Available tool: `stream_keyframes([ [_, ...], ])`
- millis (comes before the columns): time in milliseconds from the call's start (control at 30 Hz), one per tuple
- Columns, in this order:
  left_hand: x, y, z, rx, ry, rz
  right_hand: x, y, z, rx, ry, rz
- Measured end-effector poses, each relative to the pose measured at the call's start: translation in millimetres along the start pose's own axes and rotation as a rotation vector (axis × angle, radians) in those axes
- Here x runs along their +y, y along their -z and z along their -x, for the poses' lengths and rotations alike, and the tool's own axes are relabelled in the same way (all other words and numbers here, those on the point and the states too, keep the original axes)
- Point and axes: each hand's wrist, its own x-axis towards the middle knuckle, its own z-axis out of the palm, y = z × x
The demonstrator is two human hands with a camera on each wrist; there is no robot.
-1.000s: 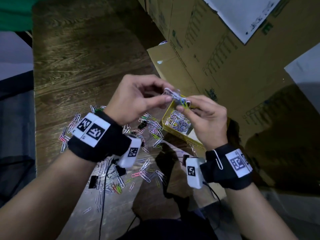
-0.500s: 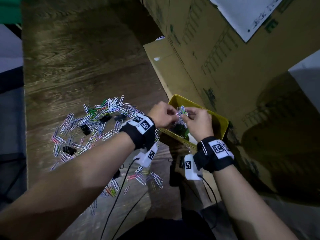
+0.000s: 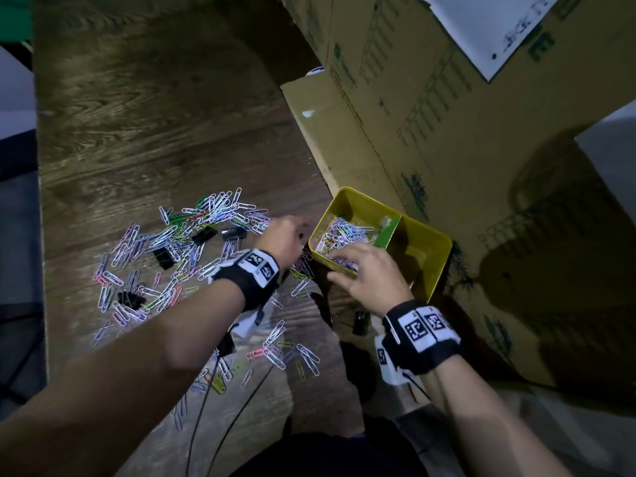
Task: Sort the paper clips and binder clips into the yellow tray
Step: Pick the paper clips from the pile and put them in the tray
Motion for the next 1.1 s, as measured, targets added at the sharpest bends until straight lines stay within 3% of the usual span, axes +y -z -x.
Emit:
stream_keyframes([
  [67,-5.0,-19.3,3.7,-0.113,-0.093,-0.116,1.7,-7.0,1.2,-0.007,0.026,0.11],
  [167,-9.7,-38.6,21.8,-0.253,-0.08,-0.415,3.6,-9.7,0.0,0.061,0.031,0.124],
  [300,-26.2,-57.6,53.6,-0.351,-0.159,-0.629,3.5,-10.9,-4.0,0.087,0.033,0.16],
  [433,-35.6,-67.0,87.0,-0.442,-0.283,-0.654,-1.3,-21.2,-2.2,0.222,0.112,0.146],
  [533,-50.9,-64.6,106.0,-0.383,-0.433,-0.441,-14.1,-34.7,10.9,0.293,0.261,0.064],
  [600,-63.3,-56.6,114.6,-0.287,-0.446,-0.277,-22.1,-47.0,21.3,0.211,0.315,0.026],
  [733,-81.9,-33.4,118.2,-0.199,-0.37,-0.208,-26.5,-80.7,28.7,-0.208,0.041,0.132],
  [833,-89.5,-20.6,110.6,-0.152,-0.325,-0.224,-24.9,-99.7,27.5,-0.376,-0.003,0.289],
  [967,-91.8,-12.8,100.1,-0.112,-0.199,-0.285,-27.0,-111.5,42.8,-0.487,0.107,0.366],
  [1033,-83.8,-16.2,97.0,-0.095,-0.228,-0.295,-25.2,-112.5,50.3,-0.45,0.131,0.32],
  [1100,-74.4,-21.5,95.2,-0.177,-0.271,-0.337,-21.6,-111.4,53.1,-0.35,0.07,0.251],
])
